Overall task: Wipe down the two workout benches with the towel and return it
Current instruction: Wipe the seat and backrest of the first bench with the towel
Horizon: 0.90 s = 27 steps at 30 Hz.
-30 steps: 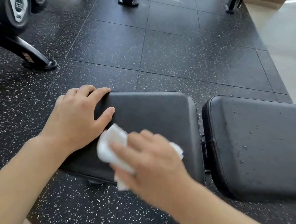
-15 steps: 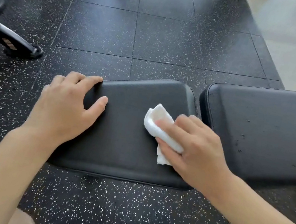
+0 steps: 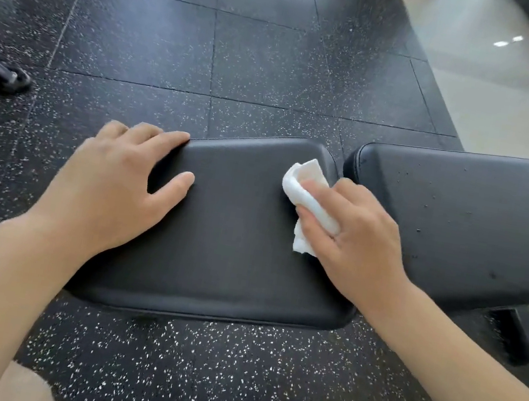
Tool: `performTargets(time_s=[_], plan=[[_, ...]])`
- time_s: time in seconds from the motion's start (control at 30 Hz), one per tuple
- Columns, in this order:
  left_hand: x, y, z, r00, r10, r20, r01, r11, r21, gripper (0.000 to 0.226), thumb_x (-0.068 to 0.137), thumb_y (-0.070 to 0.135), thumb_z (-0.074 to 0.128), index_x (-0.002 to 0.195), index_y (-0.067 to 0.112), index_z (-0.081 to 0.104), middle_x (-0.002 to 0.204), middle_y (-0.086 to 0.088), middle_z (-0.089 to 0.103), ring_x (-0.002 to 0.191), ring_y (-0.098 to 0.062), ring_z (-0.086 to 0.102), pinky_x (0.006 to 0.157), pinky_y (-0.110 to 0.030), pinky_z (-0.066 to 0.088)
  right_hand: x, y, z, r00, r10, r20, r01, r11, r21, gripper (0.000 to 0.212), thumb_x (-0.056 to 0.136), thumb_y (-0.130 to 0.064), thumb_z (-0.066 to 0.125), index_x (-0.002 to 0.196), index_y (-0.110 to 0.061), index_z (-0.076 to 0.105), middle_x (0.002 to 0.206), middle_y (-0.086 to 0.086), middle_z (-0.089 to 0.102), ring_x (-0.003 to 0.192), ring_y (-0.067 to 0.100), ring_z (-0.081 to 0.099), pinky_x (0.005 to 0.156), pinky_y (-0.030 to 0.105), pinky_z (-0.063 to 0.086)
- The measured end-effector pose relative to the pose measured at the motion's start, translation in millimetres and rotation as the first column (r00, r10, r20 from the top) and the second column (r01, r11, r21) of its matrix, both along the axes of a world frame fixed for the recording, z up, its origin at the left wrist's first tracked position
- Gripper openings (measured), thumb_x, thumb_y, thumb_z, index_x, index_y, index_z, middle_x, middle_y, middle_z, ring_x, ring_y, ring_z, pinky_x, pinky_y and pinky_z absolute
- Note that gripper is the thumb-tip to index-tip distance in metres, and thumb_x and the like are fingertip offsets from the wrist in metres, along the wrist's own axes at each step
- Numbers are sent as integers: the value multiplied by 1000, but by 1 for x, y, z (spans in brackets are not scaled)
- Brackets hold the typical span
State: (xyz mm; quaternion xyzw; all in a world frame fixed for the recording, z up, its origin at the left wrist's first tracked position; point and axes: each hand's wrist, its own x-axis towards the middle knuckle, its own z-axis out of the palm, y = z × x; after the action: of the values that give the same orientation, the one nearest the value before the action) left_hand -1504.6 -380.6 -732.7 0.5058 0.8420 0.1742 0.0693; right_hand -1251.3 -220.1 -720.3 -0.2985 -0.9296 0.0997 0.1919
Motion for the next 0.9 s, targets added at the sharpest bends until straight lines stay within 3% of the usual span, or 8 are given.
performTargets(time_s=[0.13,0.33,0.43,0.53,0.63,0.7,0.8,0.9], plan=[[-10,-19,-6,998,21,59,-23,999,37,55,99,56,44,150,34,49,143,5,56,124,-30,47,106,-55,44,-46,-55,2,968,246,44,-249,965,82,35,97,-31,67,128,-14,71,86,4,57,77,28,51,69,42,44],[-22,-47,-11,977,73,200,-93,992,90,53,99,44,49,151,36,48,142,9,54,123,-25,50,106,-47,43,-40,-100,-1,755,641,135,-649,760,26,28,97,-32,64,121,-23,75,83,0,55,71,22,39,60,37,41],[-26,-48,-14,974,58,221,-87,988,125,52,98,42,50,150,36,48,140,14,53,126,-17,50,104,-37,41,-36,-47,-1,805,583,110,-590,806,42,31,103,-31,60,128,-20,73,87,4,57,73,25,44,67,38,47],[-28,-41,-16,968,23,250,-59,988,140,52,97,38,53,149,32,51,140,12,54,128,-17,51,107,-35,39,-34,6,-3,971,238,32,-240,968,67,34,101,-34,62,132,-27,71,86,-2,53,81,25,53,76,44,52],[-30,-39,-16,963,6,269,-46,989,140,51,97,38,53,148,34,50,141,15,54,130,-17,51,108,-41,42,-35,30,-4,999,19,-36,-19,1000,9,33,101,-33,65,133,-34,68,82,-9,44,81,17,47,76,45,51],[-29,-40,-15,961,2,277,-45,988,150,51,98,37,53,148,36,50,141,16,53,130,-16,51,108,-43,43,-47,16,-2,999,-41,0,41,997,67,36,99,-32,66,136,-31,66,88,-6,51,86,21,52,79,45,50],[-30,-43,-18,959,-5,282,-42,986,162,50,99,34,56,149,36,50,142,17,53,132,-15,51,110,-43,42,-64,-40,-3,981,190,23,-192,968,161,38,93,-30,65,130,-21,64,101,1,55,84,27,53,74,44,48],[-30,-46,-20,954,-15,298,-42,982,183,48,101,31,57,148,35,51,142,16,53,132,-14,50,110,-36,38,-67,-89,-8,868,492,66,-495,868,45,32,100,-36,57,123,-20,71,90,2,58,75,25,48,63,40,45]])
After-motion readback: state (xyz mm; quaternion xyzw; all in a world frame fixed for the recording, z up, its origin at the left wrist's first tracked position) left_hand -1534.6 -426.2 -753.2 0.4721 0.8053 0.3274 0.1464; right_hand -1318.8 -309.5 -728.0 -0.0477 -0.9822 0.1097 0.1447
